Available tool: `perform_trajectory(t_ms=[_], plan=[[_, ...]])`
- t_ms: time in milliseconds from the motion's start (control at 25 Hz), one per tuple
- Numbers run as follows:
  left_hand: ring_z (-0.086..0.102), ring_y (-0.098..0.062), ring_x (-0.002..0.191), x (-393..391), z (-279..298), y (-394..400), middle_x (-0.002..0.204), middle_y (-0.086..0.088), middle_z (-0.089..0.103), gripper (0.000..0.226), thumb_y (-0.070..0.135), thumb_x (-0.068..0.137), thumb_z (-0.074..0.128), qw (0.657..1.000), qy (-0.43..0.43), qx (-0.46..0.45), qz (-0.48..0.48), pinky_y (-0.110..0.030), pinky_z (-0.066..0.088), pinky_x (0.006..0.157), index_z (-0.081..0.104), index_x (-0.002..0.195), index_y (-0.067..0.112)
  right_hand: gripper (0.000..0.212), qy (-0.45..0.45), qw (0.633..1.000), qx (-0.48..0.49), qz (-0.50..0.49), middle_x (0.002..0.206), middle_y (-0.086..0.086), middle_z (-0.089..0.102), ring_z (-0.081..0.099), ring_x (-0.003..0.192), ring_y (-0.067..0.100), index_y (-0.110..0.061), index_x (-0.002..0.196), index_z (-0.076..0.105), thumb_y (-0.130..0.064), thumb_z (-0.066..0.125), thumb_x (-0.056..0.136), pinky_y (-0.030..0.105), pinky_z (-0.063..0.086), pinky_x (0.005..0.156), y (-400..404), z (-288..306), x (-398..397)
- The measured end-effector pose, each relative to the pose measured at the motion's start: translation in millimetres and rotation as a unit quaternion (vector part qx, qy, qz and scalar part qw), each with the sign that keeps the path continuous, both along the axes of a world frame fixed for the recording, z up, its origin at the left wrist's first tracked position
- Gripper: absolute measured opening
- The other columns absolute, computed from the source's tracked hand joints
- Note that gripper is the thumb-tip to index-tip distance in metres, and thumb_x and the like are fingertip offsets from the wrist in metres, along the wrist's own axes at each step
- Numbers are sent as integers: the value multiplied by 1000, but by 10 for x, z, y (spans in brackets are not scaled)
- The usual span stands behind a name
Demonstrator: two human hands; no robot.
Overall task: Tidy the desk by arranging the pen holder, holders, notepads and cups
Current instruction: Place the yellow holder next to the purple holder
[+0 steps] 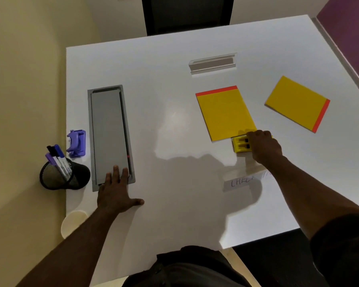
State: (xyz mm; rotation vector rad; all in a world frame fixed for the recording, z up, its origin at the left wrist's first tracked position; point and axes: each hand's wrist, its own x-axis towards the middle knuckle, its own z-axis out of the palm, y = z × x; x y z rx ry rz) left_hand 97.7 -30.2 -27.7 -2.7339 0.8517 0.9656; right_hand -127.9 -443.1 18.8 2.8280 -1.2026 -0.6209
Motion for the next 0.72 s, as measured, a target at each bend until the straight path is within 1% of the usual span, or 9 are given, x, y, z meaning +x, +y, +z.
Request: perform_trajectory(t_ms=[120, 200, 240, 320, 400, 440, 560, 640, 720], plan=[[-12, -34, 146, 33, 16, -23, 157, -7, -27, 134, 77, 60, 67, 1000, 10, 6, 12, -52, 12, 116, -18, 149, 23, 37, 21, 997, -30, 64, 115, 13, 57, 51, 107, 33, -14, 119, 50, -18, 61, 84, 45, 48, 81, -24, 123, 72], [-11, -34, 146, 71, 45, -26, 157, -7, -27, 131, 75, 63, 66, 999, 10, 7, 32, -52, 13, 116, -17, 149, 23, 41, -4, 995, -23, 98, 109, 13, 60, 55, 100, 34, -14, 116, 53, -29, 66, 81, 43, 49, 78, 19, 236, 219], [-11, -34, 146, 91, 62, -26, 157, -7, -27, 131, 74, 64, 67, 999, 11, 5, 44, -52, 14, 116, -17, 150, 23, 45, -42, 994, 2, 98, 107, 14, 61, 57, 97, 36, -13, 115, 54, -34, 69, 77, 43, 49, 76, 65, 305, 336], [-11, -35, 146, 144, 96, -10, 157, -6, -28, 132, 72, 62, 70, 997, 19, 6, 68, -51, 13, 116, -17, 149, 23, 56, -133, 985, 82, 68, 104, 15, 64, 60, 93, 37, -13, 114, 56, -40, 76, 70, 39, 50, 71, 213, 428, 683], [-13, -36, 146, 184, 112, -22, 156, -7, -30, 136, 70, 60, 73, 996, 30, 11, 78, -52, 12, 117, -19, 149, 24, 60, -198, 969, 142, 32, 100, 10, 68, 63, 88, 33, -15, 111, 57, -46, 80, 65, 33, 46, 66, 403, 505, 1095], [-15, -37, 145, 215, 119, -41, 155, -7, -31, 139, 69, 58, 75, 996, 36, 15, 80, -53, 12, 117, -20, 148, 24, 60, -220, 962, 160, 31, 96, 8, 69, 63, 86, 31, -15, 108, 58, -50, 80, 65, 32, 44, 65, 514, 506, 1313], [-18, -40, 144, 332, 133, -69, 154, -10, -33, 144, 69, 54, 78, 996, 36, 30, 74, -55, 11, 116, -23, 147, 26, 61, -256, 942, 209, 50, 93, 5, 69, 63, 87, 26, -14, 103, 58, -58, 76, 65, 29, 41, 67, 873, 432, 2066], [-20, -40, 143, 342, 141, -71, 155, -10, -32, 145, 70, 53, 77, 997, 23, 30, 64, -55, 10, 116, -24, 147, 28, 63, -265, 932, 245, 39, 95, 6, 67, 62, 90, 25, -13, 102, 58, -61, 74, 65, 29, 40, 69, 1074, 371, 2539], [-22, -40, 142, 339, 129, -70, 156, -10, -30, 144, 69, 53, 78, 997, 15, 21, 71, -55, 9, 117, -24, 147, 28, 64, -260, 928, 265, 43, 97, 7, 66, 62, 94, 25, -12, 100, 58, -63, 72, 66, 31, 43, 70, 1281, 277, 2995]])
